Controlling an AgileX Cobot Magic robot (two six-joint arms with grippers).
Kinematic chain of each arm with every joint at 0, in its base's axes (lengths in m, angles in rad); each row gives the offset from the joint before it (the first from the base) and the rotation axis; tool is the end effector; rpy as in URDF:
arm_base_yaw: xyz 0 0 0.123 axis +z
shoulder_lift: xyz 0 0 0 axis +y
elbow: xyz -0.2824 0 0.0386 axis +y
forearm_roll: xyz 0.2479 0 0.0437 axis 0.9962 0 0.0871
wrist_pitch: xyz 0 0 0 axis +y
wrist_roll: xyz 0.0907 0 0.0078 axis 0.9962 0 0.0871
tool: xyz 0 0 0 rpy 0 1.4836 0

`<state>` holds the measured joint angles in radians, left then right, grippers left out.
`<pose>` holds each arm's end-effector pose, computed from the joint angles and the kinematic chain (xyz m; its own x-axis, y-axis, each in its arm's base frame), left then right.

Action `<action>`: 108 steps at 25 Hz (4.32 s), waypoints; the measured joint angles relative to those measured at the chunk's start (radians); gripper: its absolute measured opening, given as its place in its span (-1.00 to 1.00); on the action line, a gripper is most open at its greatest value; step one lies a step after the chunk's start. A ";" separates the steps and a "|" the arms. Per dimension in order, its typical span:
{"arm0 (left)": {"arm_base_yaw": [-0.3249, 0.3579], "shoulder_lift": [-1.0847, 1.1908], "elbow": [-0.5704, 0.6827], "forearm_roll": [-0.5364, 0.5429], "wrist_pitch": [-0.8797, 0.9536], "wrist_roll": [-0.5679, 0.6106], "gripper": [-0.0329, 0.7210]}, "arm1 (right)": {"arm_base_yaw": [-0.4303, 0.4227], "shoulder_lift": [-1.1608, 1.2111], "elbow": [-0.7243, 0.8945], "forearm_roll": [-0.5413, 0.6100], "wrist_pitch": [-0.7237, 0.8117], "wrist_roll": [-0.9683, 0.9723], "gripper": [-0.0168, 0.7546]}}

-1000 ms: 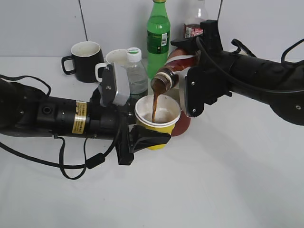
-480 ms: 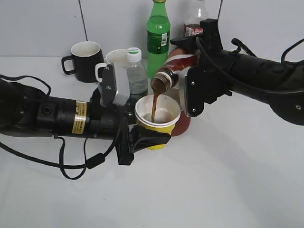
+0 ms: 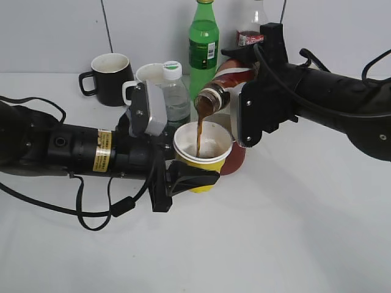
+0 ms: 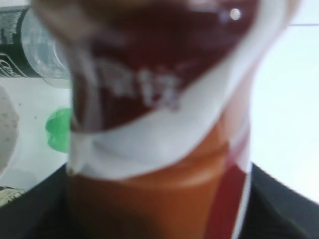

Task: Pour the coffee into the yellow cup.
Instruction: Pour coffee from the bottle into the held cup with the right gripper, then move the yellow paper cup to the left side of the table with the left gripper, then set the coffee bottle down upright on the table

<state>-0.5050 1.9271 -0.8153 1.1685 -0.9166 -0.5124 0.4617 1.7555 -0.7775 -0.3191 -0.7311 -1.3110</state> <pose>0.2625 -0.2210 0.1386 -0.0350 0.3577 -0.9332 0.9872 0.1579 0.0235 0.3067 0.1739 0.1958 0.6167 -0.7851 -0.0569 -0.1765 -0.0675 -0.9820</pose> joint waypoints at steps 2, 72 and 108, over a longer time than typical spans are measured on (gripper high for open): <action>0.000 0.000 0.000 -0.004 0.000 0.000 0.11 | 0.000 0.000 0.000 0.009 0.000 0.026 0.34; 0.245 0.231 0.029 -0.507 -0.034 0.307 0.39 | -0.199 0.170 0.180 0.276 -0.266 1.292 0.34; 0.245 0.181 0.154 -0.607 -0.043 0.307 0.68 | -0.199 0.397 0.130 0.283 -0.377 1.288 0.71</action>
<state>-0.2603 2.1077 -0.6613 0.5616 -0.9597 -0.2050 0.2625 2.1527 -0.6478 -0.0365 -1.1080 -0.0229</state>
